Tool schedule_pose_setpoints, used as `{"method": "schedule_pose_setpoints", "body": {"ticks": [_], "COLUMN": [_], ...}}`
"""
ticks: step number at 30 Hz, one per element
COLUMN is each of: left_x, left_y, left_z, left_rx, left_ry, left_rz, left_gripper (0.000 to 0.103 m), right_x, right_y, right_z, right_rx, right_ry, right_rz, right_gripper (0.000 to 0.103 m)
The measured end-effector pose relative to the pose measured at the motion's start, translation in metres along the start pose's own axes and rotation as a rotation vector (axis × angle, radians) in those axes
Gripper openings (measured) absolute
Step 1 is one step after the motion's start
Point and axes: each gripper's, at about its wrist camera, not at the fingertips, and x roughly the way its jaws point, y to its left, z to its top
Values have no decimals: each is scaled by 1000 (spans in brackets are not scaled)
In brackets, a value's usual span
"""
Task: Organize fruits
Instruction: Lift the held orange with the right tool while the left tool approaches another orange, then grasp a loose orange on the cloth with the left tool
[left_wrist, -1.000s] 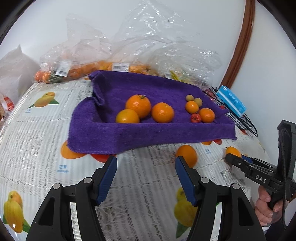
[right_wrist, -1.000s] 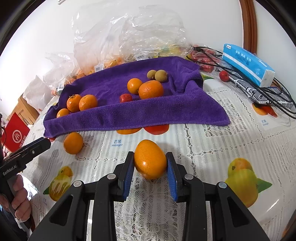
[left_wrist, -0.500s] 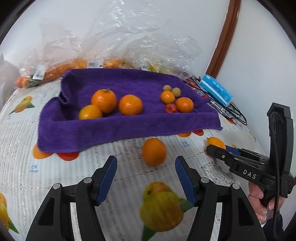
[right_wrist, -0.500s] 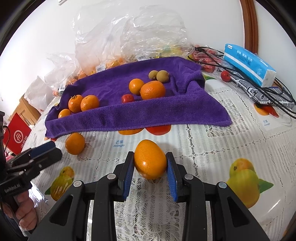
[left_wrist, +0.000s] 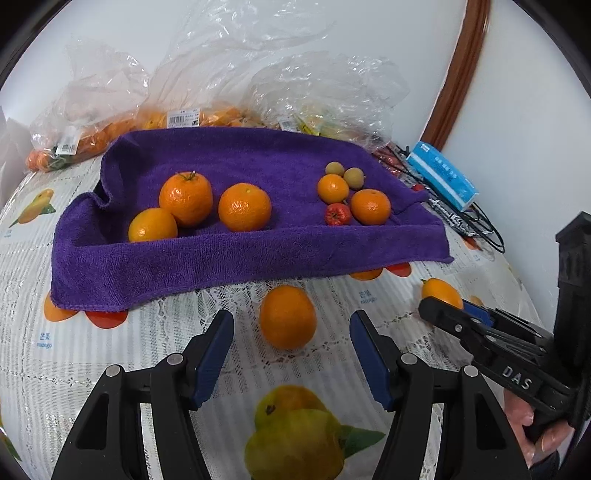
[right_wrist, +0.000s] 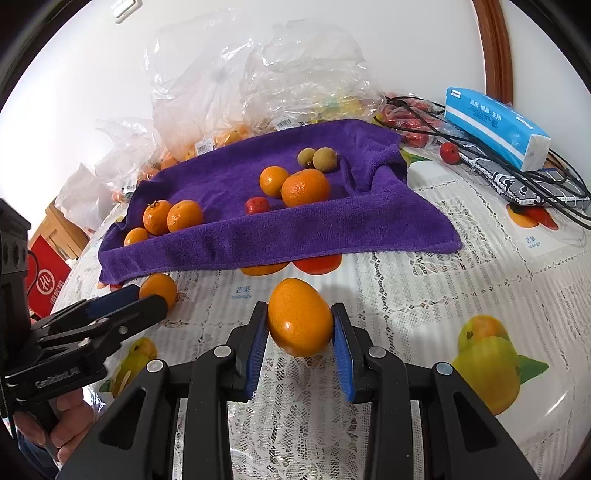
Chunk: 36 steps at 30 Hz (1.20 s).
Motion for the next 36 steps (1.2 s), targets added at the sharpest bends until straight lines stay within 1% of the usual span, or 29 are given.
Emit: {"method": "schedule_pose_setpoints", "body": {"ticks": [5, 6, 7, 11, 13, 16, 21, 26, 32, 36], "left_x": [5, 6, 7, 10, 11, 12, 11, 8, -7, -17], "left_y": [0, 0, 0, -1, -2, -1, 3, 4, 2, 1], "left_z": [3, 4, 4, 6, 6, 7, 7, 7, 6, 4], "left_rx": [-25, -27, -27, -33, -33, -40, -66, -68, -65, -53], "left_ry": [6, 9, 13, 15, 16, 16, 6, -3, -57, -93], "left_rz": [14, 21, 23, 28, 33, 31, 10, 2, -45, -43], "left_gripper": [61, 59, 56, 47, 39, 31, 31, 31, 31, 31], "right_x": [-1, -1, -1, -2, -2, -1, -1, -1, -3, -7], "right_y": [0, 0, 0, 1, 0, 0, -3, -4, -5, -8], "right_z": [0, 0, 0, 0, 0, 1, 1, 1, 1, 1], "right_rx": [3, 4, 3, 2, 5, 7, 26, 29, 38, 58], "right_ry": [-4, -4, -4, -4, -4, -3, -8, -11, -22, -36], "right_rz": [2, 5, 7, 10, 12, 16, 22, 22, 19, 12], "right_gripper": [34, 34, 34, 34, 34, 34, 34, 34, 34, 34]}}
